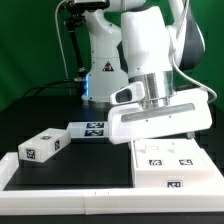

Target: Assemble cabinet

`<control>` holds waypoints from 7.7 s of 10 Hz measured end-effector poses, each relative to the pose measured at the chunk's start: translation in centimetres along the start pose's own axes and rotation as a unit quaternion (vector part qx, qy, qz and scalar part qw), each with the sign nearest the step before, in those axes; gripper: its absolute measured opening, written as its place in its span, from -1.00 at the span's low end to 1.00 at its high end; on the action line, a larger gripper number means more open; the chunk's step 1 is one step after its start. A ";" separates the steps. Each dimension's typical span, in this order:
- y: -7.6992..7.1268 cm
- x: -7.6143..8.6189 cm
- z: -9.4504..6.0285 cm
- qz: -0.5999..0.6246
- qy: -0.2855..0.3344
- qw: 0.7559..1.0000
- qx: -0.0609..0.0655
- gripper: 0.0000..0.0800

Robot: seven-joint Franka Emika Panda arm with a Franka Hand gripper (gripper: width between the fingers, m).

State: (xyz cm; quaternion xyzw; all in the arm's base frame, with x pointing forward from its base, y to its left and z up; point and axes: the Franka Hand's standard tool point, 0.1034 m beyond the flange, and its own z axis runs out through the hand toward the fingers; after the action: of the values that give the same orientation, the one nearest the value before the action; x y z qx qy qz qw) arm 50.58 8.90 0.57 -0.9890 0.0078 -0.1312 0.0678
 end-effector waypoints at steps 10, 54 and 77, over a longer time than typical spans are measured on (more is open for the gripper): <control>1.8 -0.2 0.0 -0.033 0.005 0.999 -0.007 -0.81; 15.8 -0.5 -10.8 0.021 -0.079 0.996 -0.033 0.99; 25.2 -8.3 -6.4 0.092 -0.129 0.986 -0.059 0.99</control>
Offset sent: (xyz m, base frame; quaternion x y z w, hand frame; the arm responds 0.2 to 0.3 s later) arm 0.0017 -0.0154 -0.0152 -0.0008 0.0198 -0.0159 0.9997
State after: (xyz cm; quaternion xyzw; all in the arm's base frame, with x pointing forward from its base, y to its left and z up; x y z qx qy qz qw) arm 40.98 -16.64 1.08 -0.9950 0.0975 0.0052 0.0212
